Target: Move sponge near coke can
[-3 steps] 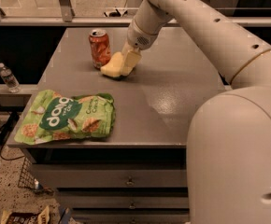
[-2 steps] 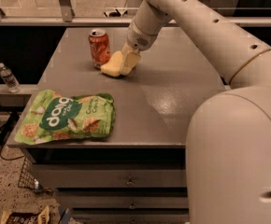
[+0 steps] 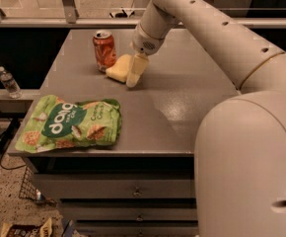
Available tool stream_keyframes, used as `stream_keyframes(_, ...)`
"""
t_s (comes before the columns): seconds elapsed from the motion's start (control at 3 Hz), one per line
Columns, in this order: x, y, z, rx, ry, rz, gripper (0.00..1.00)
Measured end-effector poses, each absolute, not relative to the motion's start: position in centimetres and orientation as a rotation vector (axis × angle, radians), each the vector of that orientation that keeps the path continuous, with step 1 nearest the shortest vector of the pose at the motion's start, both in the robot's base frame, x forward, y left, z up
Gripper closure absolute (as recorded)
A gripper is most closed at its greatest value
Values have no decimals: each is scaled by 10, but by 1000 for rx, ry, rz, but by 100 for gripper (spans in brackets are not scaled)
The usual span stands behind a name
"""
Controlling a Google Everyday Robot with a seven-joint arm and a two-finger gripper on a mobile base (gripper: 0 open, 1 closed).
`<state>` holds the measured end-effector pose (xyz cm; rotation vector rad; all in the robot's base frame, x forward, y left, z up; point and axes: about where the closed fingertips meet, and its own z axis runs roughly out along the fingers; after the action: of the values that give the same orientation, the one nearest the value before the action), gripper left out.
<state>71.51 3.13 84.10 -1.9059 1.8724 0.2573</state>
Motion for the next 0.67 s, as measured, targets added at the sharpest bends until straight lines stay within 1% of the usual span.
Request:
stream_keyframes(0.33, 715, 31, 841, -1906, 1872, 257, 0)
stream_keyframes(0.67, 716, 23, 849, -1907, 1871, 219, 0)
